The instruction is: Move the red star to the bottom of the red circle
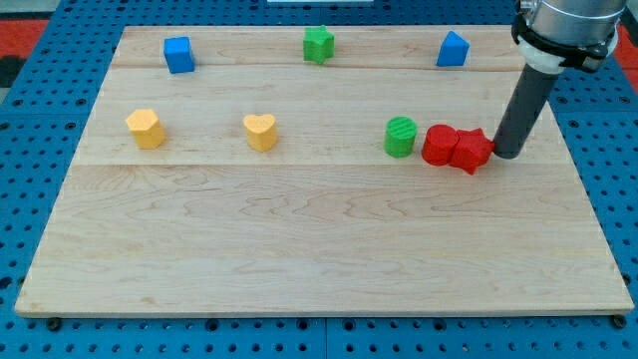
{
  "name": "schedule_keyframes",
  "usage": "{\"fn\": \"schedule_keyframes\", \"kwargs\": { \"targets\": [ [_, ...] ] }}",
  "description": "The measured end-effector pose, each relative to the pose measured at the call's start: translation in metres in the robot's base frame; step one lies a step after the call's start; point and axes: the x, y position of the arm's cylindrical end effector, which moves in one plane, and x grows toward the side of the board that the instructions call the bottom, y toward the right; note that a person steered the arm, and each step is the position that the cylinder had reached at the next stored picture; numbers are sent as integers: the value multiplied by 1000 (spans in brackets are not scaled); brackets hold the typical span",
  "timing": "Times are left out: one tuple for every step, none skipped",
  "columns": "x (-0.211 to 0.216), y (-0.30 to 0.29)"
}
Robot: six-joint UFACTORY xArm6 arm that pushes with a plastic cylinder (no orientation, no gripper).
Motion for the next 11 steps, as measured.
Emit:
{"fn": "schedule_keyframes", "kwargs": {
  "targets": [
    [-4,6],
    [-30,5],
    [-23,-18],
    [14,-21],
    [48,-32],
    [41,15],
    [20,14],
    [0,-16],
    [-5,-44],
    [21,-69],
    [52,-107]
  ]
}}
